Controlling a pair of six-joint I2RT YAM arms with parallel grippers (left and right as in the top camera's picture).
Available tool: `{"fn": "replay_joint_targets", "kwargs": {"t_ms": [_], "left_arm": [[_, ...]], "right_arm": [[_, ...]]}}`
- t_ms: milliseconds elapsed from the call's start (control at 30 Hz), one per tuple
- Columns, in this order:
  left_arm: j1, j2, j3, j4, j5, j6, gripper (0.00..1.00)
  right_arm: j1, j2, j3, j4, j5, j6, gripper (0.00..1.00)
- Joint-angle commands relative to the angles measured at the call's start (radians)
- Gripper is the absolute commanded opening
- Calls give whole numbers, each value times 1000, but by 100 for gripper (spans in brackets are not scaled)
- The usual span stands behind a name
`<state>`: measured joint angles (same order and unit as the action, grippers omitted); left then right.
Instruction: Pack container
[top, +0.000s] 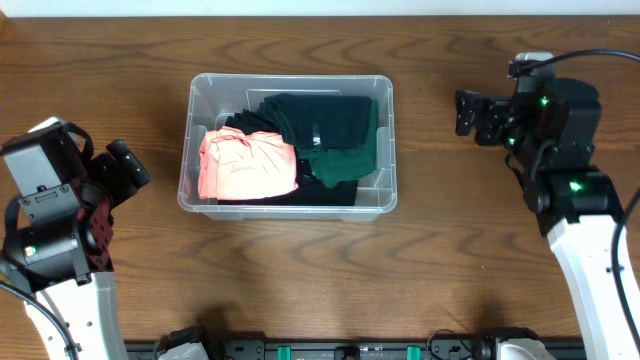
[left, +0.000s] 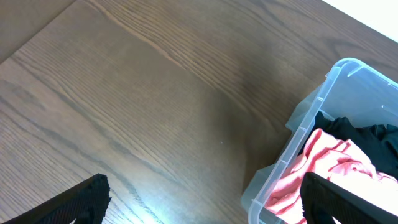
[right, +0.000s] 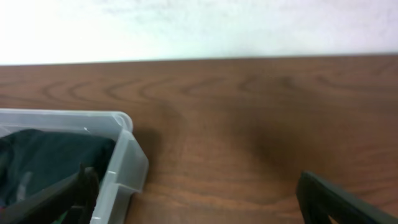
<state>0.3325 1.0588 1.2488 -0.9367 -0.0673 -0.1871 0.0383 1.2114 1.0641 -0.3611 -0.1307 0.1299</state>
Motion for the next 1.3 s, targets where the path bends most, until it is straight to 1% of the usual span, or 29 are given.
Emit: {"fn": "replay_joint_targets", "kwargs": {"t_ms": [0, 100, 200, 267, 333, 467, 633, 733, 967, 1133, 1267], "left_arm": [[5, -1, -1, -2, -12, -10, 98], [5, -1, -1, -2, -12, -10, 98], [5, -1, -1, -2, -12, -10, 98], [5, -1, -1, -2, -12, -9, 98], [5, -1, -1, -2, -12, -10, 98], [5, -1, -1, -2, -12, -10, 98], [5, -1, -1, -2, -12, -10, 98], [5, -1, -1, -2, -12, -10, 98], [5, -1, -1, -2, -12, -10, 98], [5, -1, -1, -2, -12, -10, 98], [5, -1, -1, -2, -12, -10, 98]], "right_arm": [[-4, -55, -1, -3, 16, -30, 99], [-2, -67, -1, -33, -38, -30, 99], [2, -67, -1, -101, -182, -30, 99], [2, -65, -1, -139, -223, -44, 99], [-7, -69, -1, -158, -209, -61, 99], [-33, -97, -1, -106, -210, -85, 99], [-107, -206, -1, -109, -210, -171, 99], [-149, -290, -1, -175, -200, -218, 99], [-167, -497, -3, -372, -48, -222, 99], [-167, -599, -27, -444, -23, -251, 99], [-167, -671, -82, -465, -22, -263, 99]]}}
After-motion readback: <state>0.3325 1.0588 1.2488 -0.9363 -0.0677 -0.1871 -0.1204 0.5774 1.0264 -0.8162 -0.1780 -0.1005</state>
